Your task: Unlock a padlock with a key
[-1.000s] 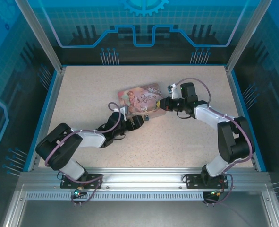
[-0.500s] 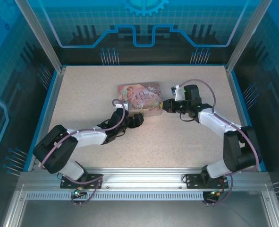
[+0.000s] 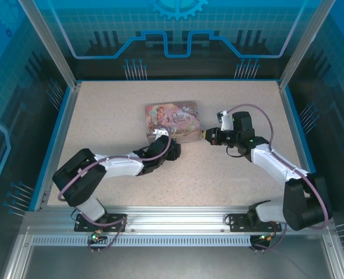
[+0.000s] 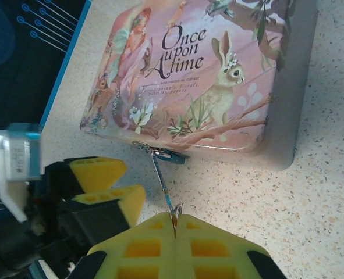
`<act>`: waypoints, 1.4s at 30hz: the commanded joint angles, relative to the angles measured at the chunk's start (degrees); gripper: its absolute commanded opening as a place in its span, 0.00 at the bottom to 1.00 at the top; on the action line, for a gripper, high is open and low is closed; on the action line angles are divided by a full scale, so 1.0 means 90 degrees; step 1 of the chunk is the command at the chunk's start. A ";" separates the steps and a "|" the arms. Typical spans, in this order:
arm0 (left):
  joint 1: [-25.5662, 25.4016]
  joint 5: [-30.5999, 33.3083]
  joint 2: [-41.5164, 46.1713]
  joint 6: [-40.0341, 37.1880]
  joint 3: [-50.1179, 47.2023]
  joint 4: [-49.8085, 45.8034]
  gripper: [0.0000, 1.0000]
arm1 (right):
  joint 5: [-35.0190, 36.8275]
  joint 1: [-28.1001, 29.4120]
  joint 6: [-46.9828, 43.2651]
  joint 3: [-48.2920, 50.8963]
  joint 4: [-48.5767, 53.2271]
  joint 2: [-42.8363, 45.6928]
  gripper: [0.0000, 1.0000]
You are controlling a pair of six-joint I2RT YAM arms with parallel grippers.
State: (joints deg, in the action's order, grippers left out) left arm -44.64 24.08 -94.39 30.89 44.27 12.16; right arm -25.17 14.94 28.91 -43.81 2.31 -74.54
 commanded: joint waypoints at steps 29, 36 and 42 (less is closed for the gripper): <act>-0.0249 0.1158 -0.1163 0.0443 0.0892 -0.0344 0.68 | -0.0838 0.0504 0.0813 -0.2812 -0.0422 -0.3265 0.00; -0.0196 0.1122 -0.1210 0.0496 0.0939 -0.0394 0.68 | -0.0569 0.0596 0.0847 -0.3517 -0.0141 -0.4142 0.00; -0.0157 0.1078 -0.1268 0.0586 0.0989 -0.0443 0.69 | -0.0396 0.0625 0.0572 -0.3673 0.0593 -0.4433 0.00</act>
State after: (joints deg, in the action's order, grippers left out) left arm -46.59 33.65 -104.66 34.59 51.46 9.23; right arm -30.09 19.90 35.57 -75.66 2.26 -112.75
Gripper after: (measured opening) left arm 0.686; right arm 0.053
